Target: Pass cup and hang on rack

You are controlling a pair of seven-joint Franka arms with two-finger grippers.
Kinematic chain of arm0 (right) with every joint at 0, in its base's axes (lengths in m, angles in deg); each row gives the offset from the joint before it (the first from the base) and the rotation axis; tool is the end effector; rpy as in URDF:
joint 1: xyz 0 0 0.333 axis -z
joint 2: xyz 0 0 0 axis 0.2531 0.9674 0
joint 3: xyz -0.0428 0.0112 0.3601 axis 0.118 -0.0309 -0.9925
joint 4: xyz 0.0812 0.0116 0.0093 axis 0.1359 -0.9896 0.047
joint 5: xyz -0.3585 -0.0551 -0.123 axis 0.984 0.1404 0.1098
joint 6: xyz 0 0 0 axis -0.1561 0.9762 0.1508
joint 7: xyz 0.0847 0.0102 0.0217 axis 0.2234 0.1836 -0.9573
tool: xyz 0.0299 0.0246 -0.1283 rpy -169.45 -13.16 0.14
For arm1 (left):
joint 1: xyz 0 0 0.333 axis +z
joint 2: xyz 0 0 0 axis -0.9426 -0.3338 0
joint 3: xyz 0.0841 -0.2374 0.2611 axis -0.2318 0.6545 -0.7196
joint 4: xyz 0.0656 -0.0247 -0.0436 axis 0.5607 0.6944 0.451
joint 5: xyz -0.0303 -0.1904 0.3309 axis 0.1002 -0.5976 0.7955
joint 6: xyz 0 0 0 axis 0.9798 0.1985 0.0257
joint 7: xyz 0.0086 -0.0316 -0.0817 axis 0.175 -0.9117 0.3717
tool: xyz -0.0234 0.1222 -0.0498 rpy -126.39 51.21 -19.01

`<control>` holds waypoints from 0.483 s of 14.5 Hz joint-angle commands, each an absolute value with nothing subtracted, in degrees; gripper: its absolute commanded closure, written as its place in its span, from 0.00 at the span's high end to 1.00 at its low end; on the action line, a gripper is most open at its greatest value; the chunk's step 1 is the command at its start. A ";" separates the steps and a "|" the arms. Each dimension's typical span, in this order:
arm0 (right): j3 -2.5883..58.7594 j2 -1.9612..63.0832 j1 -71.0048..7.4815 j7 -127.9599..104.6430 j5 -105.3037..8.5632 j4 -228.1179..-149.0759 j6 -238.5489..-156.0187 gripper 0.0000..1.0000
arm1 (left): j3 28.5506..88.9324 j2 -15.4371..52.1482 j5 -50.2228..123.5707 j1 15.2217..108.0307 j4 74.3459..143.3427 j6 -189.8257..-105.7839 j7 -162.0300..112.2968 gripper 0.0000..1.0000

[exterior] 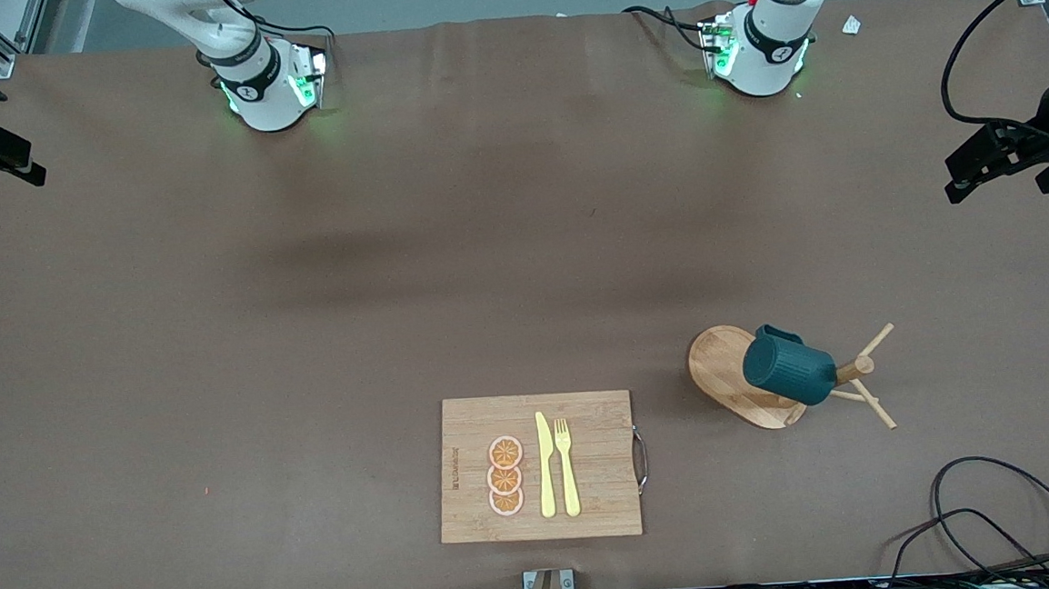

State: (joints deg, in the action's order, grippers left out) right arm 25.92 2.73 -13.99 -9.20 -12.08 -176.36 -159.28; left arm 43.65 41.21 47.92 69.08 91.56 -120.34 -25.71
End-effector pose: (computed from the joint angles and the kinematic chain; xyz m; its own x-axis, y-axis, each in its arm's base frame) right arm 0.4899 -0.0337 0.6921 0.9962 -0.0209 -0.0845 -0.0226 -0.9996 -0.0192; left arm 0.5621 -0.0385 0.6792 0.9966 0.0190 0.0803 0.0214 -0.9994 -0.0287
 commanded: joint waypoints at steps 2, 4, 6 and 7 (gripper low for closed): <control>25.19 1.21 -12.91 -9.97 -11.61 -177.73 -159.27 1.00 | 42.79 41.33 47.77 68.65 89.82 -118.80 -26.66 1.00; 25.27 1.21 -12.91 -9.97 -11.61 -177.73 -159.27 1.00 | 42.96 42.65 47.77 68.74 91.21 -118.44 -26.40 1.00; 25.27 1.21 -12.82 -9.97 -11.61 -177.73 -159.27 1.00 | 42.96 43.45 47.78 68.74 91.57 -118.45 -25.87 1.00; 25.27 1.21 -12.90 -9.97 -11.61 -177.73 -159.27 1.00 | 42.79 43.36 47.08 68.74 91.40 -117.92 -25.26 1.00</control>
